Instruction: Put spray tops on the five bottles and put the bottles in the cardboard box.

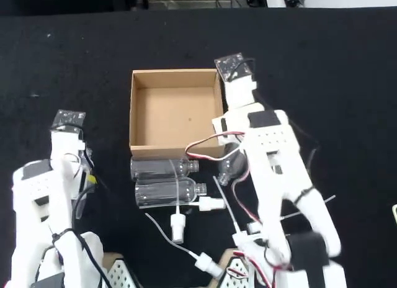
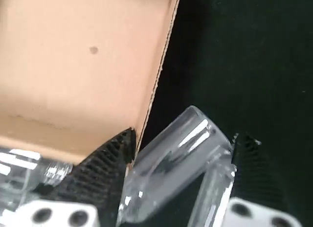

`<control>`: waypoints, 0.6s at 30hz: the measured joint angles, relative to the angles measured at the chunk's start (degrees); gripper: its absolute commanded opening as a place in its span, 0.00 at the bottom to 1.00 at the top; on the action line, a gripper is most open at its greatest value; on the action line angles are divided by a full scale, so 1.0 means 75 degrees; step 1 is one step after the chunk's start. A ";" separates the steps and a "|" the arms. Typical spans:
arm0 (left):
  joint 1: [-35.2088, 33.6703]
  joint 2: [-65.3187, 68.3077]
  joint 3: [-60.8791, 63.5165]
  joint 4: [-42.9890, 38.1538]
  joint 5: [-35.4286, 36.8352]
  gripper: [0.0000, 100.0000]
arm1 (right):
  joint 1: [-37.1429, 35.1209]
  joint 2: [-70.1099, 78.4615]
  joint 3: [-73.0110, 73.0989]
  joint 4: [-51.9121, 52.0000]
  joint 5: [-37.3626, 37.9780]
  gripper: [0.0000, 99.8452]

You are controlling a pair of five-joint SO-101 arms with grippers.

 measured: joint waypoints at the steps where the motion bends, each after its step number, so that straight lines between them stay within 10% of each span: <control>1: 0.0000 0.0012 -0.0223 0.0328 -0.0176 0.18 | 0.0000 -0.0246 0.0000 0.0176 0.0012 0.30; 11: 0.0000 0.0012 -0.1325 0.1430 -0.1055 0.24 | 0.1922 -0.2708 0.0047 0.2462 0.1207 0.28; 18: 0.0000 0.0785 -0.2907 0.2262 -0.0094 0.22 | 0.2473 -0.3153 0.2133 0.1278 0.1430 0.28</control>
